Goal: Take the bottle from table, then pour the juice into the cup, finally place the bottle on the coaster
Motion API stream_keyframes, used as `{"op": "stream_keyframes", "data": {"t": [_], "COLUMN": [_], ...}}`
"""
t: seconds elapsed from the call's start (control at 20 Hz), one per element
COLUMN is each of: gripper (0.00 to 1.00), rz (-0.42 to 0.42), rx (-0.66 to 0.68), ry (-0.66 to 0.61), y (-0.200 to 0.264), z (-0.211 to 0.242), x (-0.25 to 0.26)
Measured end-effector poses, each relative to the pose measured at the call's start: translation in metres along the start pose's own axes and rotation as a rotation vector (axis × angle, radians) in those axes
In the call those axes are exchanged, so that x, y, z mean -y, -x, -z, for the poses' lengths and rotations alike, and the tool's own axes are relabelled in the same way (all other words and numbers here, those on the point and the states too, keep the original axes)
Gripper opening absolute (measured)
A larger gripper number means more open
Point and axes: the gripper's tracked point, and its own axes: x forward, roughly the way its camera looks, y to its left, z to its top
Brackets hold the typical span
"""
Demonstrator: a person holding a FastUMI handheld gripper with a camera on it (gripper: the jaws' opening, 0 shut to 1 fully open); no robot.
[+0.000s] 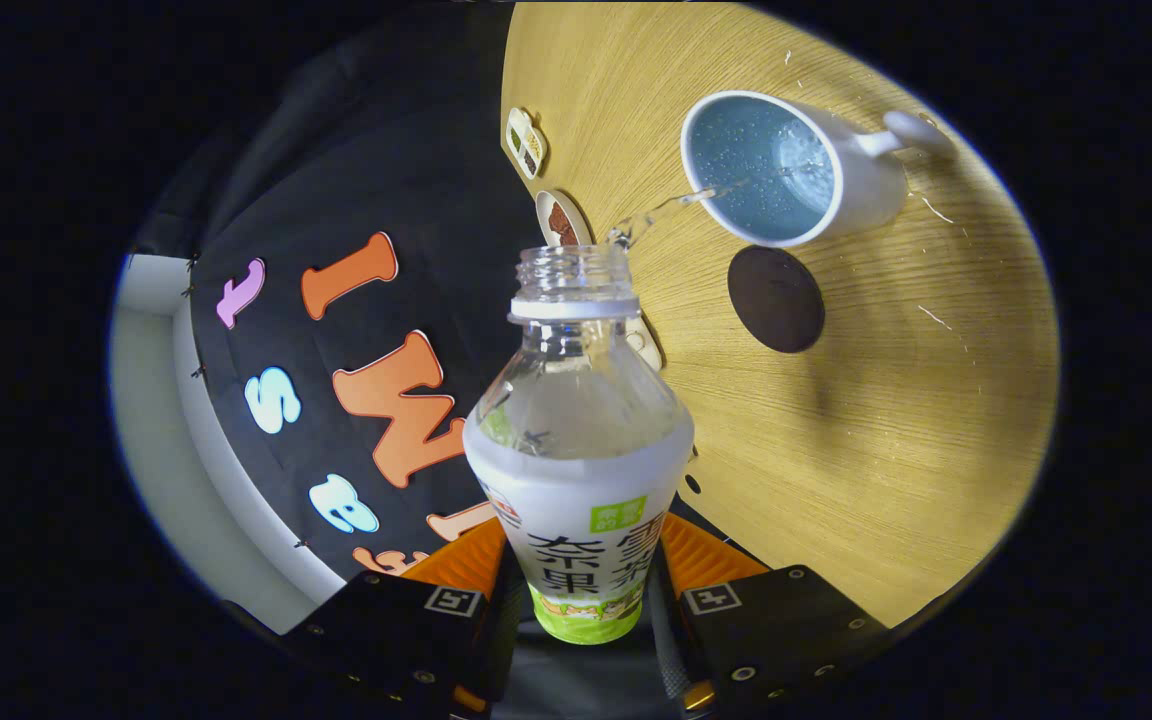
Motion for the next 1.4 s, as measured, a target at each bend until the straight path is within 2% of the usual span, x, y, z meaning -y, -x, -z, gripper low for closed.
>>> {"op": "stream_keyframes", "data": {"t": [1.4], "gripper": [0.59], "rz": [-0.012], "rx": [0.004], "ry": [-0.11], "y": [-0.007], "z": [0.0], "x": [-0.026]}}
